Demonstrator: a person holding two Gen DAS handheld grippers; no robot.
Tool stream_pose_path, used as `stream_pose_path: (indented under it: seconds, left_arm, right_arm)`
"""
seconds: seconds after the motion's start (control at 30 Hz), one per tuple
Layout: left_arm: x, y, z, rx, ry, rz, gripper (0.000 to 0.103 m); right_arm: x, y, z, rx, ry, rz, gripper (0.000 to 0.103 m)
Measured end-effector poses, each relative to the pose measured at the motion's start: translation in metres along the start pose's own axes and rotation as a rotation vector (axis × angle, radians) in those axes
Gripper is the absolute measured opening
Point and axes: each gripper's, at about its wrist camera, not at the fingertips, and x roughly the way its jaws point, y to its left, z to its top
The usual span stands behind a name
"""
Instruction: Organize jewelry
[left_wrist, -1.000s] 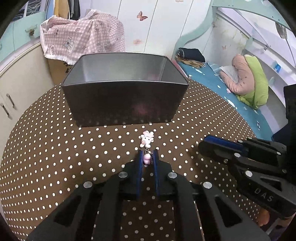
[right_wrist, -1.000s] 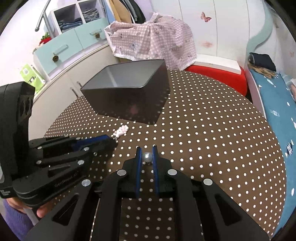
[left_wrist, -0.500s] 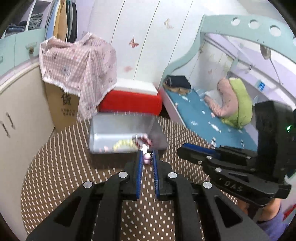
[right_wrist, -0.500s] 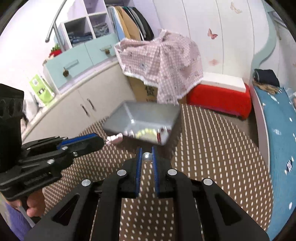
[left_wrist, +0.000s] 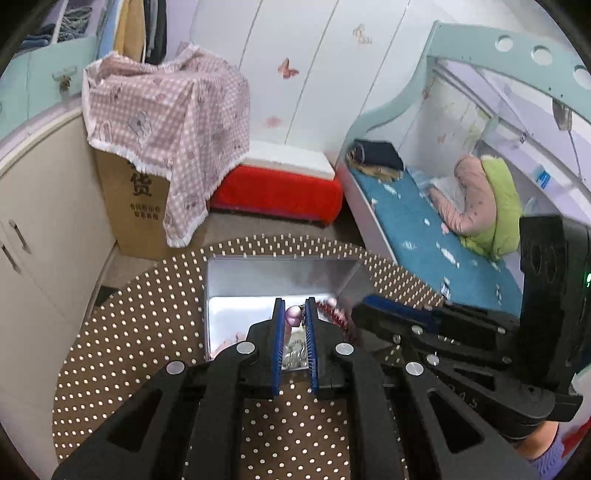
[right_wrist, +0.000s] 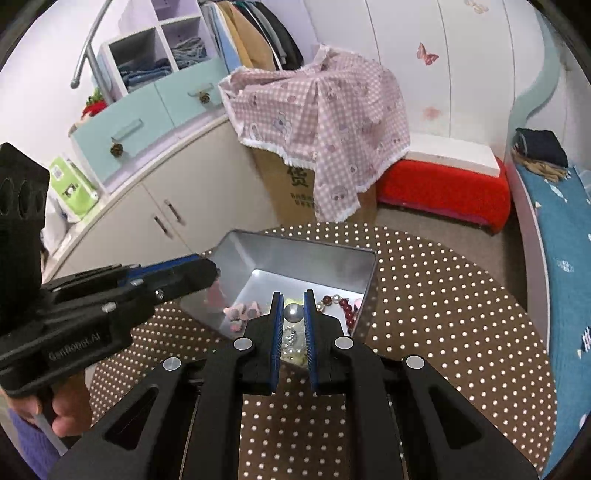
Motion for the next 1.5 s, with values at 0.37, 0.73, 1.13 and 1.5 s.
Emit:
stream_pose_path:
  seconds: [0.37, 0.73, 1.13, 1.5]
  left_arm:
    - [-0.003, 0.005, -0.004, -0.027, -0.015, 0.029, 0.037]
    - [-0.079, -0.018, -0.021, 0.008, -0.184, 0.181, 0.078]
    - [-0.184, -0.069, -0.065, 0.055, -0.372, 0.225, 0.092]
    - [-0.257, -0.102, -0.102, 0.110, -0.515, 0.251, 0.091]
  right_arm:
    - [-0.001, -0.009, -0.001, 0.063, -0.022, 0.005, 0.014]
    - [-0.093, 0.018, -0.016, 0.007, -0.198, -0.129, 0.058]
    - [-0.216, 0.096, -0.056, -0.135, -0.362, -0.227, 0.068]
    - [-0.296, 0.140, -0.099, -0.178, -0.476, -0.272, 0.072]
